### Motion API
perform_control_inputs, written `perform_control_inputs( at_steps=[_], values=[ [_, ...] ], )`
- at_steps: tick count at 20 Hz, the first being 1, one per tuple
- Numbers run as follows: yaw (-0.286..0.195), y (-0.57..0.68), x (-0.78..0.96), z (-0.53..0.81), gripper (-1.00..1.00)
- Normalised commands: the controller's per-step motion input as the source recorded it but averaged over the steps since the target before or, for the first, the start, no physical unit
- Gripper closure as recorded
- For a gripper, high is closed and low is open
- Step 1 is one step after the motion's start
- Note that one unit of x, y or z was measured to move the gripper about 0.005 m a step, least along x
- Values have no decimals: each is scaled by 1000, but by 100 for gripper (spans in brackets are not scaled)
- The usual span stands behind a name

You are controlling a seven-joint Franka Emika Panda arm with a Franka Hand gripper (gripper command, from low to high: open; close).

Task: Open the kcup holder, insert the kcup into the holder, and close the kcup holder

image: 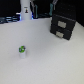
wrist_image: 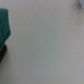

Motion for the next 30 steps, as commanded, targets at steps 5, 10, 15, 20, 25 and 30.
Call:
perform_control_inputs(
  at_steps=[5,10,15,20,25,30],
  values=[
    [-146,637,-355,33,-100],
    [-179,658,-322,-3,-100],
    [-183,700,-314,-61,-100],
    [-176,708,-332,-121,-100],
    [-172,654,-298,-216,-100],
    [-168,579,-210,-313,-100]
  ],
)
